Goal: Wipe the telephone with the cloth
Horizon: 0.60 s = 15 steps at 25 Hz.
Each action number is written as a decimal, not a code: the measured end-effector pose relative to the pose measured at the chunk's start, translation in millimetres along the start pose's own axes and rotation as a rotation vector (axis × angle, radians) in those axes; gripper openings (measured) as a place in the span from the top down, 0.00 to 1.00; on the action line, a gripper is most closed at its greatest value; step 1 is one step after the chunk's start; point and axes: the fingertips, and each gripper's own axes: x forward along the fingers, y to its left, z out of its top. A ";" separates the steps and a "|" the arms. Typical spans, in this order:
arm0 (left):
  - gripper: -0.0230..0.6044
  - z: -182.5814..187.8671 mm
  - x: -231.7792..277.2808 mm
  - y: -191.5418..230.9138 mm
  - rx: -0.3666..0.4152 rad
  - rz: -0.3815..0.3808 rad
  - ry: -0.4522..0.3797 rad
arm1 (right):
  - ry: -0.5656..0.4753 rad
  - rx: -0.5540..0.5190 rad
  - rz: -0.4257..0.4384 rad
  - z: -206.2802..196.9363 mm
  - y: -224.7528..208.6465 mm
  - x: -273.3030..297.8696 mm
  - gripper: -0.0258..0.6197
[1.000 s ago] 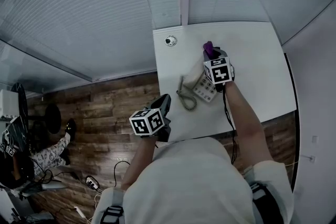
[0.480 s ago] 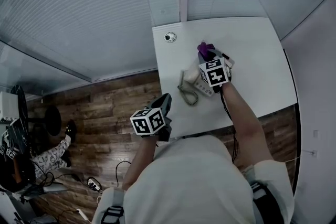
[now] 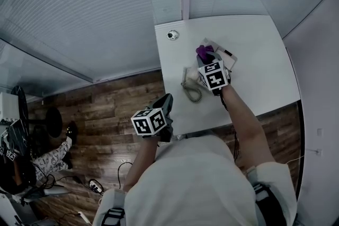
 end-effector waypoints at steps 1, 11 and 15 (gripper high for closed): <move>0.93 -0.6 -1.2 0.7 0.001 0.001 0.000 | 0.000 -0.001 0.002 -0.5 2.2 -0.3 0.87; 0.93 -7.1 -10.3 5.4 0.009 0.003 0.003 | -0.007 -0.006 0.034 -7.9 25.9 -6.1 0.87; 0.93 -8.7 -12.2 6.5 0.009 0.000 0.004 | -0.004 -0.011 0.053 -12.2 36.1 -8.1 0.87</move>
